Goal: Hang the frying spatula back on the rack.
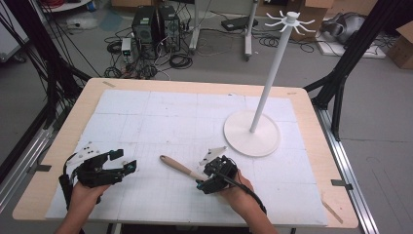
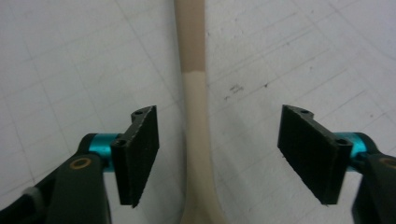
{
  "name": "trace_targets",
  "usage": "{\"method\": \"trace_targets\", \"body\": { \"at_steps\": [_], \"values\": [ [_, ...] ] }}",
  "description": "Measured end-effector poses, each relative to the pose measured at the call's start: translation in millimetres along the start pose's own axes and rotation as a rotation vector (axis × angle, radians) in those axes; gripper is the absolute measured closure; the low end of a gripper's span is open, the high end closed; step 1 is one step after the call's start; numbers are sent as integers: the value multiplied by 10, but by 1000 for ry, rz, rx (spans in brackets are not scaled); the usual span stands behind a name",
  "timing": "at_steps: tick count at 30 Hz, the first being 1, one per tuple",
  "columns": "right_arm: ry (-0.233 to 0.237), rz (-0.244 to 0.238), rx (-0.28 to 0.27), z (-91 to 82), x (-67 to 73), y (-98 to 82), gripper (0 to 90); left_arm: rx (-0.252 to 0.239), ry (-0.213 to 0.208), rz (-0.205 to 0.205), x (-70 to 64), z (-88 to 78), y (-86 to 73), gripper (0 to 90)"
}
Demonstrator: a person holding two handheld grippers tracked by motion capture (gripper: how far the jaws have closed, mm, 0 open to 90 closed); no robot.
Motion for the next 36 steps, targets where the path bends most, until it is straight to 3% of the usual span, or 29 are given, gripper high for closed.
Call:
{"method": "trace_targets", "body": {
  "at_steps": [10, 15, 20, 23, 33, 36],
  "values": [
    [5, -5, 95, 93, 3, -50, 434, -2, -1, -6, 2, 1, 1, 232],
    [43, 17, 96, 94, 25, -56, 580, 1, 0, -3, 1, 0, -1, 232],
    [43, 62, 92, 89, 32, -56, 678, 5, 4, -4, 3, 0, -2, 232],
    [40, 60, 96, 90, 45, -52, 768, 7, 5, -3, 3, -1, -3, 234],
    [-10, 82, 117, 103, 101, -30, 784, 9, 10, -2, 4, 2, -4, 239],
    [-1, 96, 106, 99, 88, -36, 785, 9, 7, -3, 8, 0, -4, 239]
  ]
}}
Point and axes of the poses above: each handheld gripper's, and its own axes: z roughly forward along the jaws, y roughly out of its top, x roughly to its left, the point moved 4 cm from there along z, roughly forward along the jaws, and after that the axes turned 12 degrees about y, right-handed, at the moved point
